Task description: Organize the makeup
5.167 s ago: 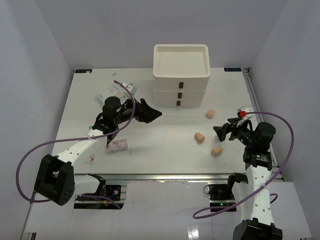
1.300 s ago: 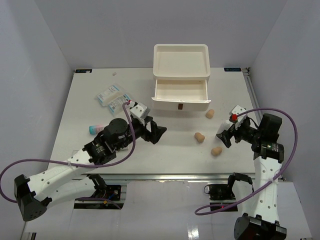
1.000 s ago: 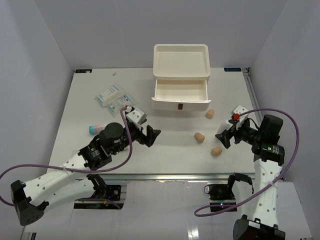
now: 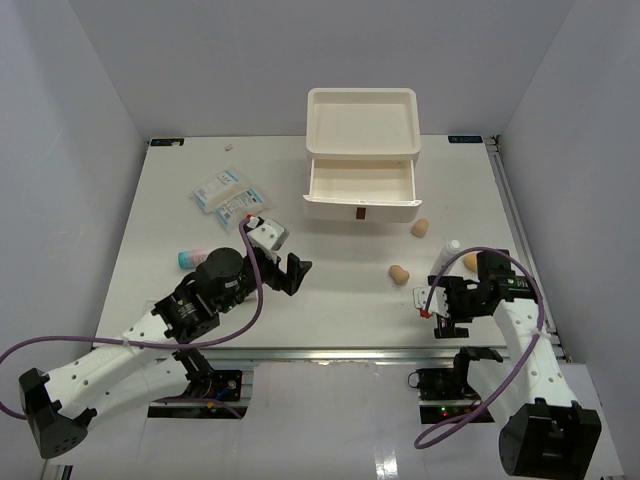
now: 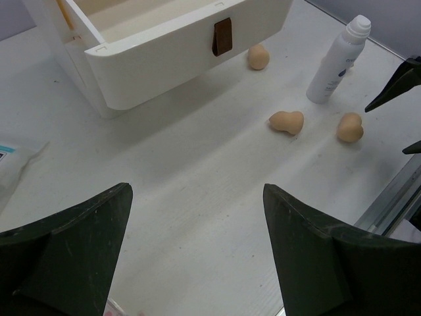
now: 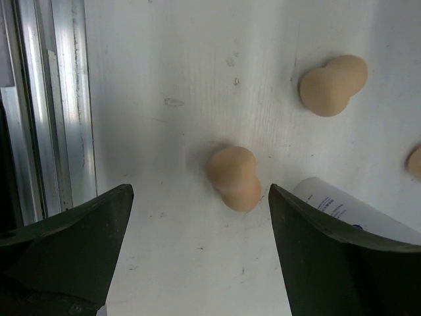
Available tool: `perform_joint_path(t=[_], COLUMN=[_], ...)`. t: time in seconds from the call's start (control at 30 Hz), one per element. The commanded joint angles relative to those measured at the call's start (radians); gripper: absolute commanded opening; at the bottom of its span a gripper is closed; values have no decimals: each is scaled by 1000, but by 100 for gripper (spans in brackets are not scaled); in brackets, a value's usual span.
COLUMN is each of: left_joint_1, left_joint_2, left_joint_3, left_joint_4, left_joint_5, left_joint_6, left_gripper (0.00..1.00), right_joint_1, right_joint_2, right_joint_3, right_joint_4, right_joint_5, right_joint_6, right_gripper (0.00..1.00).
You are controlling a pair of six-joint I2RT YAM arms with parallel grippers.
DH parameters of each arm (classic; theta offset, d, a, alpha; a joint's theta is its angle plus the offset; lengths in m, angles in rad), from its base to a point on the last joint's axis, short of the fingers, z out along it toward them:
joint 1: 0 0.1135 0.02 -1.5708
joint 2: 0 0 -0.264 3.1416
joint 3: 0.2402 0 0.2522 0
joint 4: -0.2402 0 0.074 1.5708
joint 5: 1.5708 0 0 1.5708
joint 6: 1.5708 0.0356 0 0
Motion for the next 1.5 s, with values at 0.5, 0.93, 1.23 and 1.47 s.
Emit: perform_joint_path(t=[0.5, 0.93, 1.23, 1.47], left_joint_1=[12, 14, 14, 14], left_joint_2=[5, 4, 3, 5], left_joint_3=[0, 0, 0, -4], left_joint_4=[-3, -4, -4, -1], left_joint_5=[26, 35, 49, 72], left_joint_6=[15, 15, 15, 17], left_gripper=[92, 92, 92, 92], right_joint_1=[107, 141, 152, 152], right_joint_2=[228, 260, 163, 186], right_joint_3=[-80, -74, 108, 373], right_joint_4=[412, 364, 155, 35], right_joint_5=[147, 95, -64, -288], right_joint_6=[144, 147, 215, 349], right_gripper=[71, 40, 20, 15])
